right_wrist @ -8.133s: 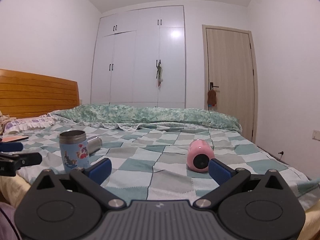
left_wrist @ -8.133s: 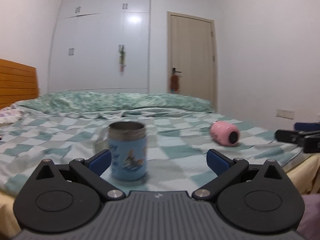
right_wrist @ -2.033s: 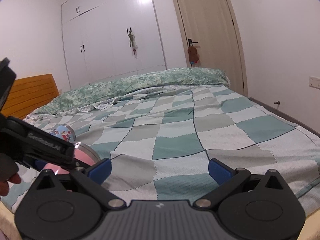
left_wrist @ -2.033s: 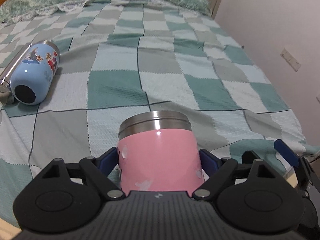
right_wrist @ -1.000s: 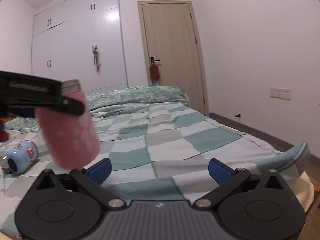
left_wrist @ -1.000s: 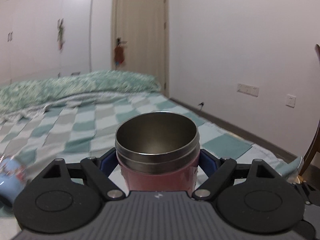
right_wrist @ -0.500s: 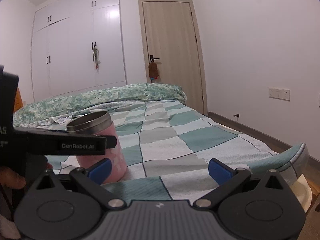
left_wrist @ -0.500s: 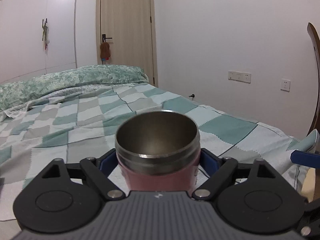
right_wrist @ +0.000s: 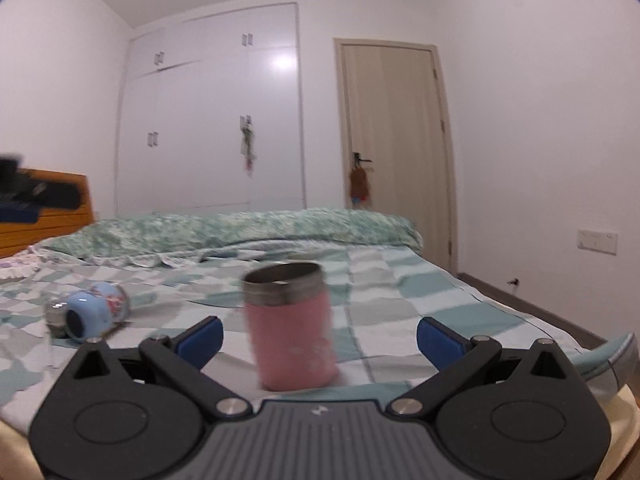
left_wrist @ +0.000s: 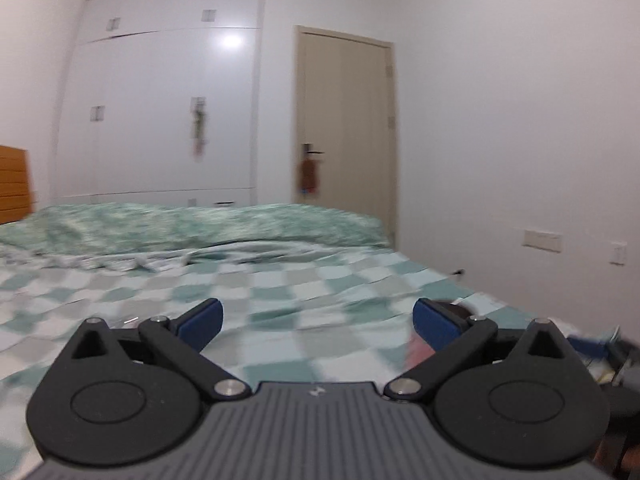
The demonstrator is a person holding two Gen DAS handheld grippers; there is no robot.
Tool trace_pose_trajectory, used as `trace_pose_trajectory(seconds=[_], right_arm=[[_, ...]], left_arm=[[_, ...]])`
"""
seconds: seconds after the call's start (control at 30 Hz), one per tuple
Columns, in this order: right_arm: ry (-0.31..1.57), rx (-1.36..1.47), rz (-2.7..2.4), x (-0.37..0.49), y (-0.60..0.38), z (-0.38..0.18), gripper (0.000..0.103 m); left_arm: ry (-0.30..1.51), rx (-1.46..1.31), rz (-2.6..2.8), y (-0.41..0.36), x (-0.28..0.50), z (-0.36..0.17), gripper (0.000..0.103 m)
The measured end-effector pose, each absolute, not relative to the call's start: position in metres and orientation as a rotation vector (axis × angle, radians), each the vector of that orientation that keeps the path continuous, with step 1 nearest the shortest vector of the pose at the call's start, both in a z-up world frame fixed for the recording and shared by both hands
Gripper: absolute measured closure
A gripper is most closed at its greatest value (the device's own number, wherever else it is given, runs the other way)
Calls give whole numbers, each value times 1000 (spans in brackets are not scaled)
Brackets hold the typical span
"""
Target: Flip cup upright
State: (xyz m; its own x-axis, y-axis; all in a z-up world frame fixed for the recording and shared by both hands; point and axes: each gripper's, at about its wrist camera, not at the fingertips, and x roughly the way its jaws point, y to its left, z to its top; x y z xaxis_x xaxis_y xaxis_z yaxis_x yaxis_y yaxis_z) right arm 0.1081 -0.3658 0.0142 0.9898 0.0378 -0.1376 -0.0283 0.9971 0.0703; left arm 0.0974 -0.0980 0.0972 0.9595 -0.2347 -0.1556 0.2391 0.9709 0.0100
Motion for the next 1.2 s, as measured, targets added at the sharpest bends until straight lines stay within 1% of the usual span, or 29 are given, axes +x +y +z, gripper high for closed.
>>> trace_pose_trajectory(seconds=[0.23, 0.37, 0.57, 0.7, 1.2], right_arm=[[127, 17, 100, 74, -332, 23, 0], [141, -9, 114, 57, -318, 21, 0], [109, -57, 92, 46, -308, 15, 0], [127, -60, 86, 51, -308, 14, 0], [117, -49, 78, 53, -310, 12, 0]], left_arm=[[201, 5, -89, -30, 46, 62, 0], [180, 22, -27, -12, 29, 40, 0], [115, 28, 0, -6, 17, 16, 0], [92, 32, -14, -7, 18, 15, 0], [95, 33, -1, -9, 20, 8, 0]])
